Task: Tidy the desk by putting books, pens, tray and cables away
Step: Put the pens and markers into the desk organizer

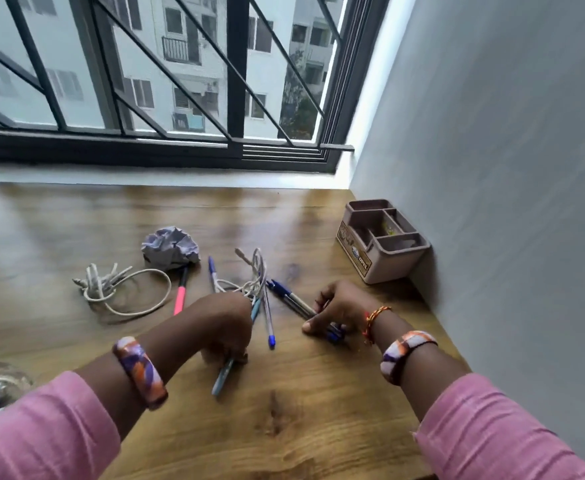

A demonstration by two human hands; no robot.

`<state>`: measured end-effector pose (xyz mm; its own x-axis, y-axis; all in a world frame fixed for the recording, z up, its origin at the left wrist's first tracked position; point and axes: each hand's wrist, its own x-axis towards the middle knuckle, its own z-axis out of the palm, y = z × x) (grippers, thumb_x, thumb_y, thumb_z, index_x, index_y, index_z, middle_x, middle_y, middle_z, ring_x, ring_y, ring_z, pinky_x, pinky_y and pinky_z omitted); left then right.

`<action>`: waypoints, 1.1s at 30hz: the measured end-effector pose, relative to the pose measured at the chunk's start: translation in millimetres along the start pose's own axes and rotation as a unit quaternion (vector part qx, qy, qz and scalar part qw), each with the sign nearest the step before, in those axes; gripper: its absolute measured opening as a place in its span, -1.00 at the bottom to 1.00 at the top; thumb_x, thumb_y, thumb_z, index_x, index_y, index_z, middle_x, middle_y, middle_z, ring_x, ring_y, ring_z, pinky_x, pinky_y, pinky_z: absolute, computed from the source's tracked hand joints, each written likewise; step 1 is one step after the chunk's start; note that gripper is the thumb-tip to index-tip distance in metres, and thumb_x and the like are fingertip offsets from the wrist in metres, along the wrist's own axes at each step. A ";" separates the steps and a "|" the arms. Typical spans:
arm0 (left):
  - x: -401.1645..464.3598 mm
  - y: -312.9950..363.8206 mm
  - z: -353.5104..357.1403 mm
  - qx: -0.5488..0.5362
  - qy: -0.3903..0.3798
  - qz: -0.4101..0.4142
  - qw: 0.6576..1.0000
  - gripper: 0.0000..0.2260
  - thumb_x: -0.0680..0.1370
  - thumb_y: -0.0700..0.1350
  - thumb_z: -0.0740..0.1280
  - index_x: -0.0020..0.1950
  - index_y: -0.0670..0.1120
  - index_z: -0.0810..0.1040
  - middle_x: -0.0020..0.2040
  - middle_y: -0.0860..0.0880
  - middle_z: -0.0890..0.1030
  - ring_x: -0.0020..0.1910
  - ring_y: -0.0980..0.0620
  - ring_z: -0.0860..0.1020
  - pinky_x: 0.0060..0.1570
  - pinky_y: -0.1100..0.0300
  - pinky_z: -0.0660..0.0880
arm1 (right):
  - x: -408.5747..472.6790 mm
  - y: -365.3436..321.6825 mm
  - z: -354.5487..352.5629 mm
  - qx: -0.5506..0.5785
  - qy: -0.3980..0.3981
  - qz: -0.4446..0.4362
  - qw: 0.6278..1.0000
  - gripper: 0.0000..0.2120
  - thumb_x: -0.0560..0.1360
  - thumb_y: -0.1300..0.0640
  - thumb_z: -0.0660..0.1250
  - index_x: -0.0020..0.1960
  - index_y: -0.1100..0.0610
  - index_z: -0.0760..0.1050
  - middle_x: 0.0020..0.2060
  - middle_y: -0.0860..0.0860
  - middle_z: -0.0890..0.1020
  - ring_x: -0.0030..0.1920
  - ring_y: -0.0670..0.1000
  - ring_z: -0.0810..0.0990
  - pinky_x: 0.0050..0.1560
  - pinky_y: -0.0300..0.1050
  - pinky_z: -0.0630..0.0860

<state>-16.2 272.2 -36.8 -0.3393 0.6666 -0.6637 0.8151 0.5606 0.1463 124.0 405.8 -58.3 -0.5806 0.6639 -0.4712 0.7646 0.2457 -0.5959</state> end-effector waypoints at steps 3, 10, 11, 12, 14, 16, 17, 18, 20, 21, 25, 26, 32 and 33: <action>-2.6 7.6 -23.5 -0.019 -0.103 0.061 0.993 -0.89 0.50 -0.23 0.35 -0.13 -0.28 0.57 -0.43 -0.08 0.64 -0.63 0.16 0.50 -0.56 0.35 0.49 | -13.3 -0.2 -11.5 0.029 -0.009 -0.027 0.999 -0.83 0.28 0.19 0.55 -0.25 0.12 0.55 -0.39 -0.01 0.56 -0.45 -0.16 0.48 -0.50 -0.33 0.38; -1.3 86.4 -102.2 -0.354 0.150 0.318 0.867 -0.91 0.42 -0.38 0.39 -0.18 -0.23 0.54 -0.25 -0.23 0.63 -0.32 -0.04 0.63 -0.34 0.26 0.60 | -58.7 -10.0 -103.6 0.187 0.361 -0.183 0.895 -0.90 0.39 0.25 0.45 -0.13 0.08 0.61 -0.20 0.00 0.66 -0.14 -0.06 0.62 -0.11 -0.25 0.55; 3.3 104.3 -106.7 -0.368 0.173 0.331 0.851 -0.91 0.41 -0.39 0.40 -0.18 -0.24 0.55 -0.22 -0.27 0.63 -0.28 -0.11 0.62 -0.29 0.20 0.62 | -59.7 -9.4 -114.7 0.164 0.407 -0.180 0.881 -0.89 0.40 0.25 0.44 -0.12 0.08 0.60 -0.20 -0.02 0.65 -0.15 -0.07 0.61 -0.13 -0.33 0.53; 10.1 120.2 -108.3 -0.375 0.195 0.336 0.842 -0.89 0.38 -0.40 0.42 -0.19 -0.23 0.56 -0.20 -0.28 0.63 -0.25 -0.16 0.63 -0.23 0.10 0.64 | -58.4 -7.5 -122.6 0.136 0.439 -0.170 0.872 -0.88 0.40 0.27 0.43 -0.12 0.08 0.59 -0.21 -0.04 0.63 -0.17 -0.08 0.60 -0.18 -0.45 0.49; 22.7 146.7 -106.1 -0.366 0.240 0.331 0.836 -0.89 0.33 -0.37 0.44 -0.23 -0.20 0.59 -0.19 -0.28 0.65 -0.19 -0.19 0.65 -0.12 -0.07 0.62 | -51.1 -2.6 -129.9 0.073 0.457 -0.135 0.876 -0.88 0.40 0.28 0.42 -0.08 0.14 0.61 -0.22 -0.02 0.60 -0.18 -0.08 0.58 -0.26 -0.57 0.40; 29.0 163.5 -100.1 -0.333 0.265 0.323 0.846 -0.91 0.32 -0.32 0.43 -0.21 -0.23 0.61 -0.18 -0.26 0.66 -0.16 -0.17 0.65 -0.11 -0.05 0.62 | -40.8 5.7 -127.8 0.026 0.436 -0.107 0.893 -0.88 0.39 0.28 0.43 -0.07 0.18 0.61 -0.17 0.05 0.65 -0.12 -0.03 0.61 -0.14 -0.38 0.48; 31.5 167.3 -96.8 -0.315 0.263 0.318 0.855 -0.89 0.33 -0.30 0.43 -0.17 -0.25 0.62 -0.16 -0.24 0.66 -0.16 -0.15 0.65 -0.12 0.00 0.62 | -36.4 9.4 -125.4 0.010 0.425 -0.097 0.900 -0.87 0.38 0.27 0.44 -0.07 0.17 0.61 -0.12 0.08 0.66 -0.07 0.02 0.63 -0.06 -0.26 0.52; 32.4 168.9 -94.2 -0.299 0.253 0.315 0.864 -0.87 0.34 -0.30 0.44 -0.13 -0.26 0.62 -0.14 -0.22 0.66 -0.18 -0.12 0.64 -0.14 0.05 0.62 | -33.5 12.4 -123.0 -0.003 0.418 -0.088 0.904 -0.85 0.38 0.26 0.44 -0.05 0.17 0.60 -0.07 0.10 0.67 -0.02 0.06 0.63 -0.02 -0.19 0.52; 30.3 165.9 -91.6 -0.272 0.242 0.320 0.875 -0.85 0.36 -0.29 0.44 -0.08 -0.24 0.61 -0.10 -0.21 0.66 -0.20 -0.09 0.62 -0.15 0.10 0.61 | -32.0 16.8 -119.3 -0.017 0.413 -0.085 0.907 -0.78 0.40 0.25 0.43 0.04 0.19 0.58 -0.02 0.12 0.65 0.00 0.07 0.61 -0.01 -0.16 0.51; 29.3 162.3 -91.9 -0.270 0.243 0.323 0.874 -0.82 0.37 -0.30 0.44 -0.04 -0.24 0.61 -0.09 -0.21 0.66 -0.18 -0.11 0.63 -0.12 0.08 0.61 | -32.5 18.2 -118.0 -0.022 0.417 -0.091 0.904 -0.78 0.40 0.26 0.43 0.05 0.20 0.58 -0.02 0.13 0.65 -0.02 0.07 0.62 -0.03 -0.16 0.52; 25.0 153.6 -89.8 -0.290 0.229 0.316 0.874 -0.79 0.38 -0.33 0.42 0.00 -0.25 0.60 -0.09 -0.23 0.64 -0.16 -0.17 0.64 -0.09 0.03 0.61 | -34.4 19.5 -113.1 -0.045 0.437 -0.092 0.894 -0.82 0.41 0.28 0.40 0.01 0.19 0.58 -0.05 0.15 0.66 -0.03 0.10 0.63 -0.08 -0.17 0.53; 24.8 155.1 -87.0 -0.276 0.236 0.312 0.878 -0.80 0.37 -0.32 0.42 -0.01 -0.25 0.61 -0.07 -0.23 0.65 -0.10 -0.17 0.64 -0.07 0.04 0.61 | -35.4 18.2 -110.7 -0.048 0.439 -0.086 0.893 -0.80 0.41 0.28 0.40 0.04 0.19 0.57 -0.02 0.15 0.64 0.00 0.12 0.62 -0.06 -0.14 0.53; 20.4 148.0 -53.4 -0.175 0.294 0.315 0.885 -0.88 0.42 -0.22 0.38 -0.08 -0.23 0.62 -0.08 -0.15 0.64 -0.14 -0.05 0.54 -0.22 0.23 0.43 | -56.7 43.2 -29.8 -0.107 0.465 -0.037 0.878 -0.45 0.55 -0.02 0.19 0.46 0.15 0.16 0.45 0.17 0.25 0.44 0.15 0.23 0.37 0.03 0.25; 20.3 140.8 -42.9 -0.157 0.292 0.317 0.889 -0.88 0.42 -0.23 0.38 -0.08 -0.23 0.61 -0.07 -0.15 0.64 -0.11 -0.06 0.55 -0.18 0.21 0.45 | -59.4 56.2 -6.7 -0.144 0.408 -0.007 0.902 -0.43 0.58 -0.08 0.06 0.50 0.13 0.06 0.50 0.14 0.12 0.50 0.12 0.08 0.45 0.03 0.10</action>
<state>71.6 385.7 1.8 -0.1184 0.9874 0.1054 0.7896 0.0293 0.6129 203.4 384.9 -59.5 -0.2814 0.9290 0.2403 0.8681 0.3532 -0.3488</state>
